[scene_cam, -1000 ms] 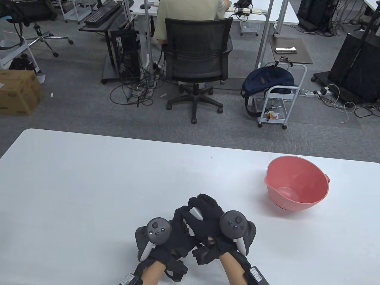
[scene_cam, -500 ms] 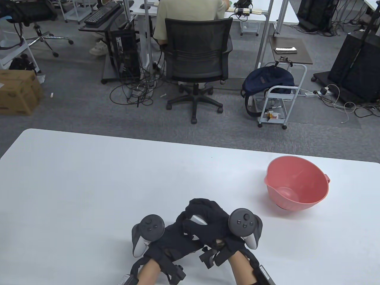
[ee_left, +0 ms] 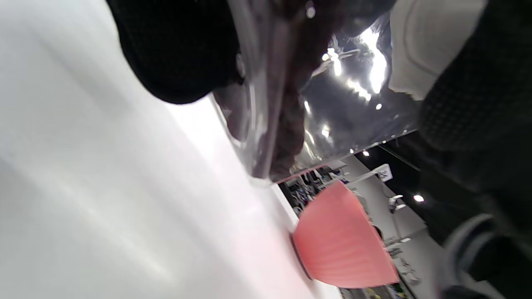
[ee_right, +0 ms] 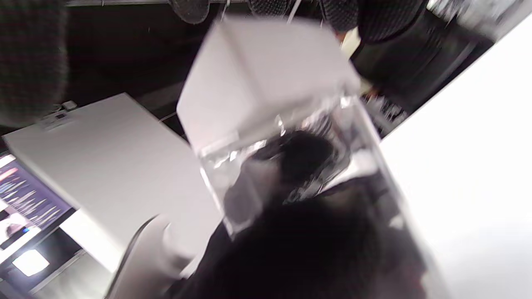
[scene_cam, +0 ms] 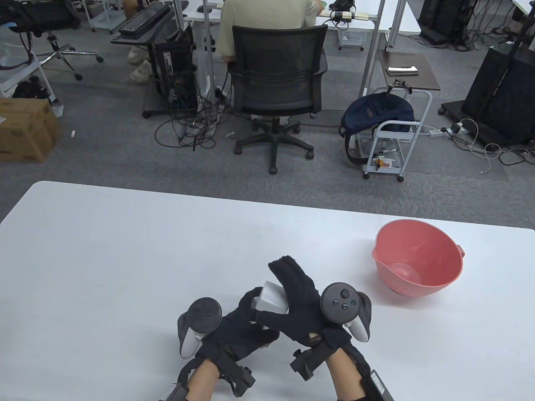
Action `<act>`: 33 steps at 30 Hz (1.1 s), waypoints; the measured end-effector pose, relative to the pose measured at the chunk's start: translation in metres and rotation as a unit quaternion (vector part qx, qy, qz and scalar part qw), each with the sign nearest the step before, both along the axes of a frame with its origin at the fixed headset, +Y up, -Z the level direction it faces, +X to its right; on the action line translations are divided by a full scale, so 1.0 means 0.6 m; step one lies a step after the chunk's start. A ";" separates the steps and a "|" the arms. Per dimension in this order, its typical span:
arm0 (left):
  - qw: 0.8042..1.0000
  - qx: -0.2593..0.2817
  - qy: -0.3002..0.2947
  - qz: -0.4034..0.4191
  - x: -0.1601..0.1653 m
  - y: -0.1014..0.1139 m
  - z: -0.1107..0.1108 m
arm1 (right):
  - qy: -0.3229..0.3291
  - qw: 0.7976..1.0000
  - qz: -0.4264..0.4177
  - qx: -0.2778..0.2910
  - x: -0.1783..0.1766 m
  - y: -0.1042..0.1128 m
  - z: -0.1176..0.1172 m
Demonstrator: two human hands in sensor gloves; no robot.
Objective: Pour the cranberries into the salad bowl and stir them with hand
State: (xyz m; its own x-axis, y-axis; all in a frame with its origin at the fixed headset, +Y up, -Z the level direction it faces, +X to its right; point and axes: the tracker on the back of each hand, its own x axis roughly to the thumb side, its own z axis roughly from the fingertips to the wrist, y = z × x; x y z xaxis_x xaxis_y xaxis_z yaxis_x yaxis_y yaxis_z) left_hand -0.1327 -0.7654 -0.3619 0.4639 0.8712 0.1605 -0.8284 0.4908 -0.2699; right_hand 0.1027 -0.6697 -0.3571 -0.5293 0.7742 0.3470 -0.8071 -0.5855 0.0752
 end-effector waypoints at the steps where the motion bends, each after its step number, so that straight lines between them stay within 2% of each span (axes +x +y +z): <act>1: 1.000 0.002 0.006 -0.006 0.000 0.000 0.000 | -0.009 1.000 0.003 -0.007 0.002 0.002 0.001; 4: 1.000 0.007 0.014 -0.024 0.004 0.000 0.002 | -0.032 0.998 0.022 -0.056 0.007 0.003 0.004; 9: 0.999 0.013 -0.002 -0.050 0.016 -0.005 0.005 | -0.124 0.984 0.055 -0.113 0.015 -0.005 0.008; 13: 0.997 0.028 -0.006 -0.078 0.025 0.000 0.009 | -0.138 0.974 0.098 -0.153 0.014 -0.005 0.011; 19: 0.994 0.037 -0.006 -0.105 0.032 0.001 0.013 | -0.115 0.959 0.146 -0.215 0.004 0.000 0.016; 22: 0.993 0.042 -0.010 -0.110 0.036 0.004 0.015 | -0.127 0.952 0.183 -0.212 0.006 0.003 0.015; 27: 0.992 0.046 -0.007 -0.121 0.038 0.004 0.017 | -0.099 0.956 0.174 -0.215 0.002 -0.001 0.008; 33: 0.992 0.039 -0.006 -0.119 0.033 0.001 0.013 | -0.030 0.968 0.135 -0.211 -0.005 0.000 0.000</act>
